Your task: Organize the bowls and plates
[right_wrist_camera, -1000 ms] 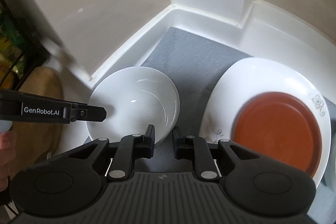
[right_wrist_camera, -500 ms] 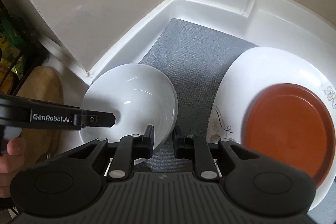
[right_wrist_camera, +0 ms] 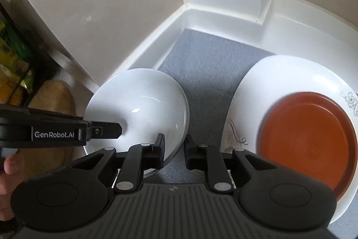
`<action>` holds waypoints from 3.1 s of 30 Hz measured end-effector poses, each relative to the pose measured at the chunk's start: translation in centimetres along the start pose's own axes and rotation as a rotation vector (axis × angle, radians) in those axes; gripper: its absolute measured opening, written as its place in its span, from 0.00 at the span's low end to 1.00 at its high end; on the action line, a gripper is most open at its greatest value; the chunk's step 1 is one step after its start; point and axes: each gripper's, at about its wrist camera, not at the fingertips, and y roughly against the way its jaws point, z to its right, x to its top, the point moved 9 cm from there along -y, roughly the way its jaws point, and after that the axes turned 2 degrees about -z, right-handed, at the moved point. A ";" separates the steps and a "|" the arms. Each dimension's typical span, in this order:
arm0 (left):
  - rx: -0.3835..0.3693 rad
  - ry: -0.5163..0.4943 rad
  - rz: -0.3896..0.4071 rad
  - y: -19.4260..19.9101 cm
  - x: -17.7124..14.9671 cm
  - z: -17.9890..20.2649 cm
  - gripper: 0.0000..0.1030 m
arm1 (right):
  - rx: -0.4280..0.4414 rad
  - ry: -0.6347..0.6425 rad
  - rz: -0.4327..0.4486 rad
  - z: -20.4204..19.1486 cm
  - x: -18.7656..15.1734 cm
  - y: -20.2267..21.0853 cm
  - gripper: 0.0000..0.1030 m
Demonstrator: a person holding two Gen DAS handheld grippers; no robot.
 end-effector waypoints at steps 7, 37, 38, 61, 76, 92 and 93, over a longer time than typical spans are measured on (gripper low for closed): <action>0.012 -0.032 -0.008 1.7 0.0 2.3 0.17 | 0.020 -0.024 0.047 0.9 0.0 2.8 0.18; -0.055 -0.452 0.013 3.4 0.4 25.5 0.17 | -0.167 -0.303 0.330 16.7 -4.2 20.2 0.19; -0.059 -0.472 0.013 3.2 0.5 26.4 0.17 | -0.175 -0.315 0.337 17.2 -4.4 20.7 0.19; -0.050 -0.575 -0.126 -4.3 0.7 36.3 0.19 | -0.220 -0.433 0.343 29.3 -5.7 22.1 0.19; 0.041 -0.597 -0.213 -10.5 -0.3 35.7 0.20 | -0.179 -0.470 0.271 31.9 -7.9 16.1 0.19; 0.077 -0.641 -0.198 -12.3 -1.0 35.9 0.20 | -0.223 -0.414 0.188 31.8 -8.5 13.4 0.18; 0.078 -0.642 -0.196 -12.3 -1.0 35.9 0.20 | -0.226 -0.416 0.186 31.8 -8.4 13.4 0.19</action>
